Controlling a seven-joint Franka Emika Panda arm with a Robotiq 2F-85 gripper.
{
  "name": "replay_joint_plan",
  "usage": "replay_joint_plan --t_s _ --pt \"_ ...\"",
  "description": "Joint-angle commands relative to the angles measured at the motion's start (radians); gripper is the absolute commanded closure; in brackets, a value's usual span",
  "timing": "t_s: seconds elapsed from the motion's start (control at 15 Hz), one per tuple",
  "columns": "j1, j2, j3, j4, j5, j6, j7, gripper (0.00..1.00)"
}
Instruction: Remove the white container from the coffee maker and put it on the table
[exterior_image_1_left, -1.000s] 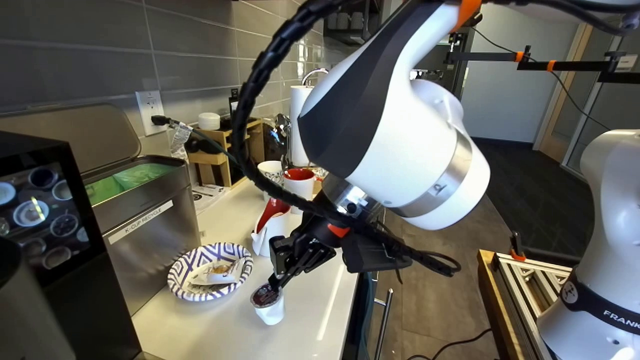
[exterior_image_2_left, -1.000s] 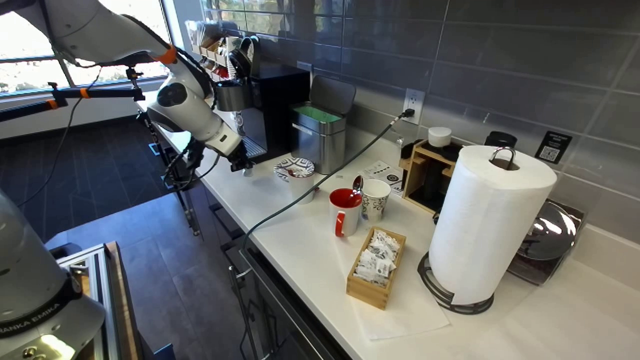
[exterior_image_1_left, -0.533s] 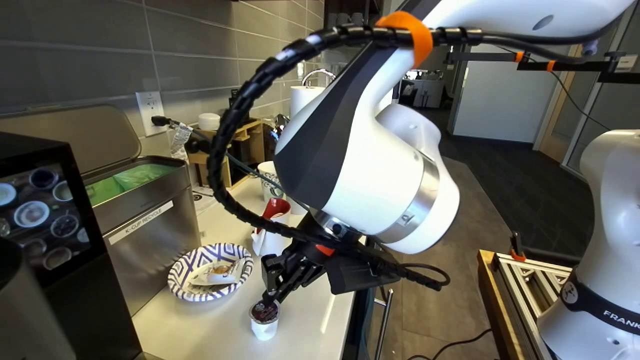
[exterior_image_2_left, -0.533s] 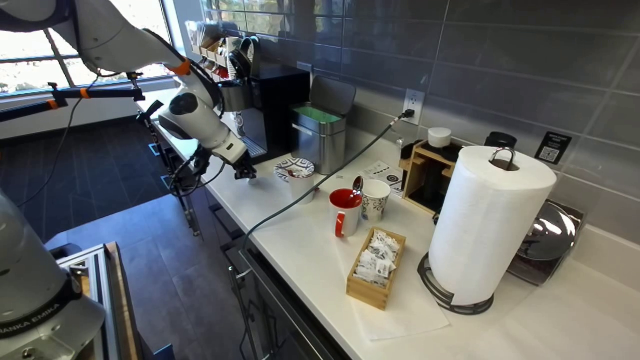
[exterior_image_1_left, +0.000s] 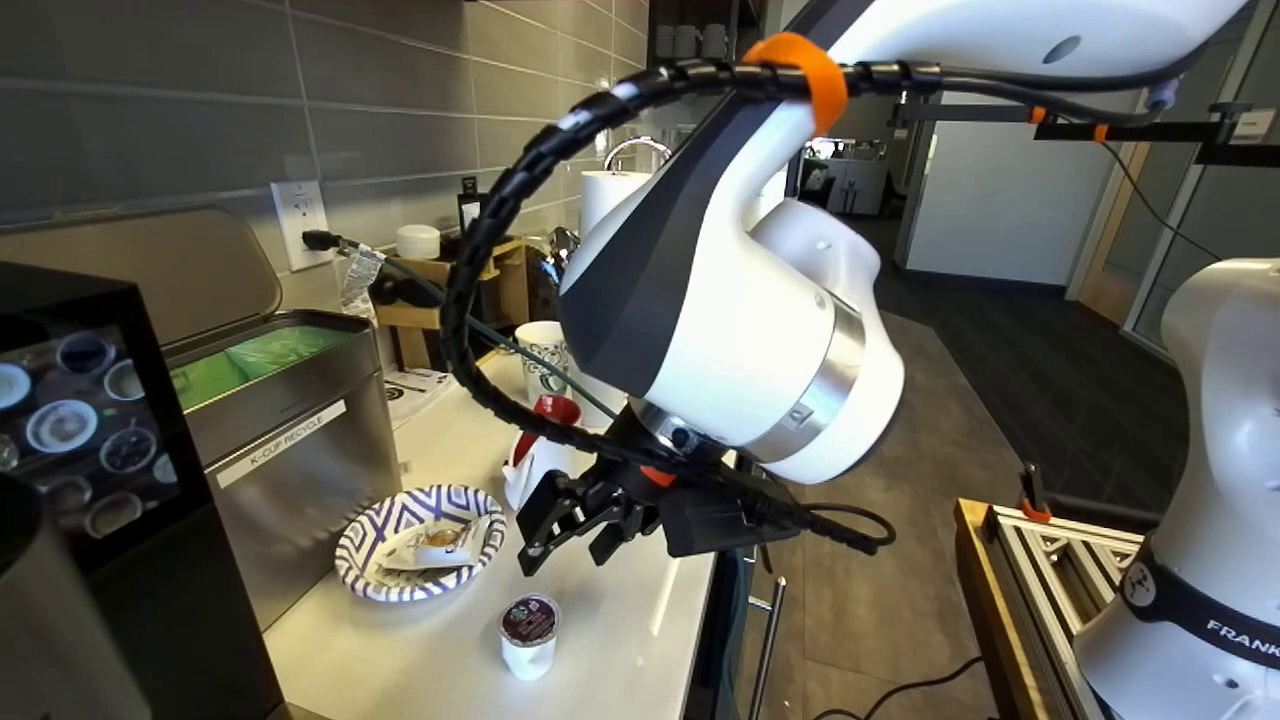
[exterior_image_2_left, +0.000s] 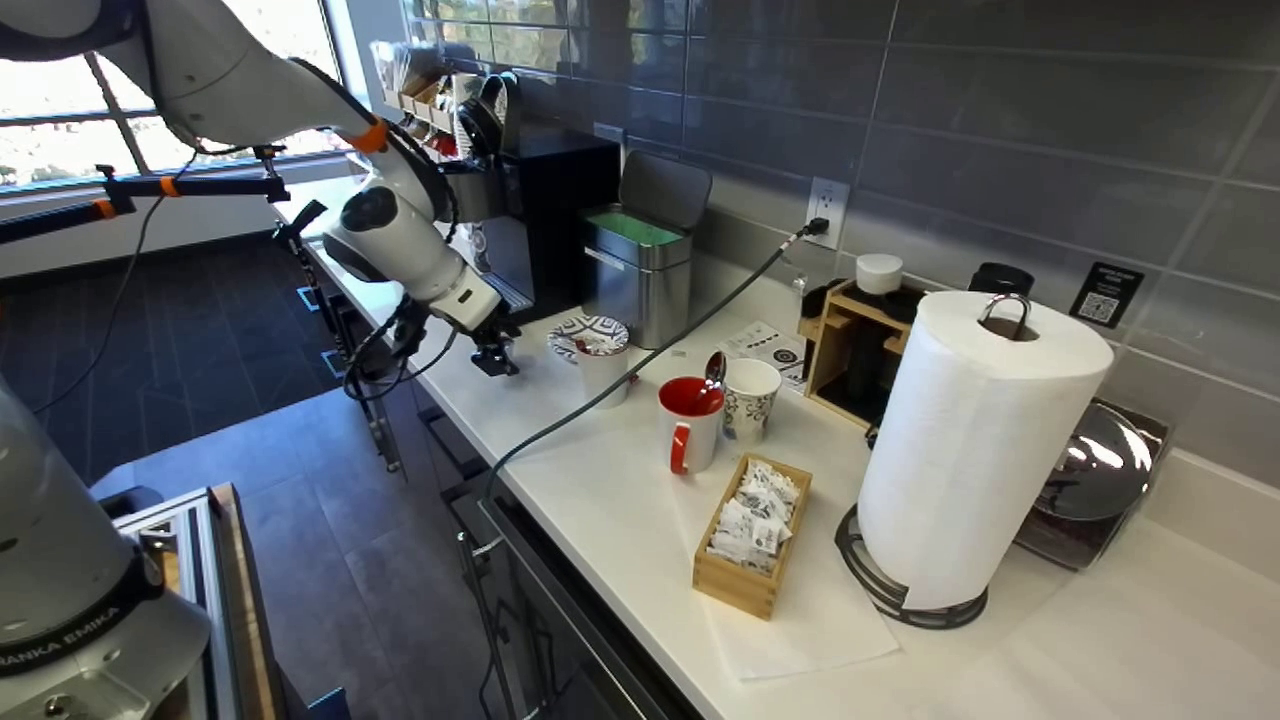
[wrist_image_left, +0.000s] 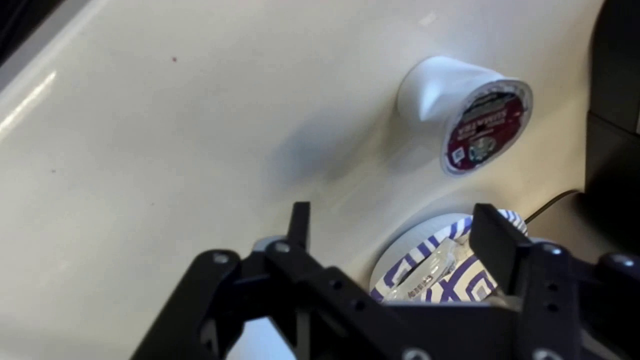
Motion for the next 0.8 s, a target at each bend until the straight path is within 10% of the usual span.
replay_joint_plan --t_s 0.0,0.47,0.73 --pt "-0.032 -0.102 0.008 -0.155 -0.029 -0.091 0.002 0.0" --pt "-0.051 -0.336 -0.033 -0.48 -0.362 -0.206 -0.036 0.0" --pt "-0.113 -0.343 -0.085 -0.389 -0.469 -0.399 -0.167 0.0"
